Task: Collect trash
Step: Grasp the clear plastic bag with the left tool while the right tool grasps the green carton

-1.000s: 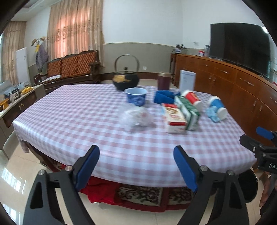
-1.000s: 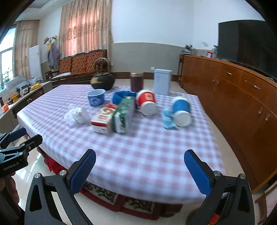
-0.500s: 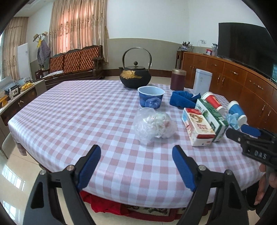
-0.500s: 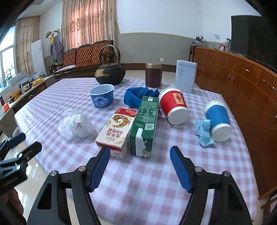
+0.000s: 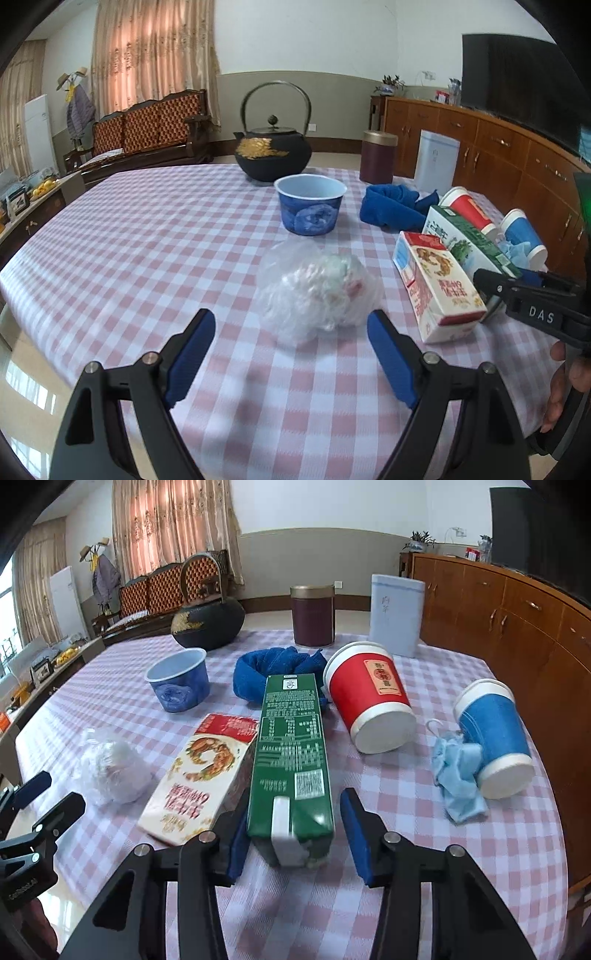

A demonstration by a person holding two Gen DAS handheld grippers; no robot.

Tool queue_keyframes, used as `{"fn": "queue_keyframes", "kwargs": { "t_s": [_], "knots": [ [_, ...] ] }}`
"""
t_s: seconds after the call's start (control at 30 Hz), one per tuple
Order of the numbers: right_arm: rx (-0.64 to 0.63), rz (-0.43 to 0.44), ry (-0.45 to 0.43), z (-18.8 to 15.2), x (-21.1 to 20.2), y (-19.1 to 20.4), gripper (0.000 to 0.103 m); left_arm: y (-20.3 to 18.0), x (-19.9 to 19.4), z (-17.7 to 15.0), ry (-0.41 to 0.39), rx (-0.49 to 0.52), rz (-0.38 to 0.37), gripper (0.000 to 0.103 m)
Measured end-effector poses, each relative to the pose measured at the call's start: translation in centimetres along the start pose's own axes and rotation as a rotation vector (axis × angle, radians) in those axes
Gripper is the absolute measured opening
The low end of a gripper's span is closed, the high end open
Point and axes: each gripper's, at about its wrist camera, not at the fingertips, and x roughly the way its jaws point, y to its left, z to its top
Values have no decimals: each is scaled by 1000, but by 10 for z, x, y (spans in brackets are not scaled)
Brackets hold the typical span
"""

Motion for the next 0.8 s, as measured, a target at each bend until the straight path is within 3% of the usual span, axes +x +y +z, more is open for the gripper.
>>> {"fn": "queue_keyframes", "kwargs": {
  "t_s": [0.1, 0.17, 0.33, 0.4, 0.43, 0.57, 0.8],
  "knots": [
    [-5, 5, 25, 6, 12, -1, 49, -2, 15, 7, 35, -1, -14, 84],
    [-8, 11, 22, 9, 13, -2, 49, -5, 23, 12, 55, 6, -34, 78],
    [-18, 23, 36, 12, 19, -3, 41, -6, 37, 17, 100, -8, -56, 76],
    [-23, 33, 39, 13, 21, -3, 40, -8, 44, 19, 123, -20, -74, 64],
    [-29, 37, 41, 13, 20, -3, 39, -8, 46, 19, 131, -25, -84, 52],
    [-49, 44, 36, 12, 18, 1, 39, -12, 45, 19, 106, -22, -120, 34],
    [-64, 33, -11, 10, -8, -2, 39, -7, 15, 22, 20, -27, -127, 29]
  ]
}}
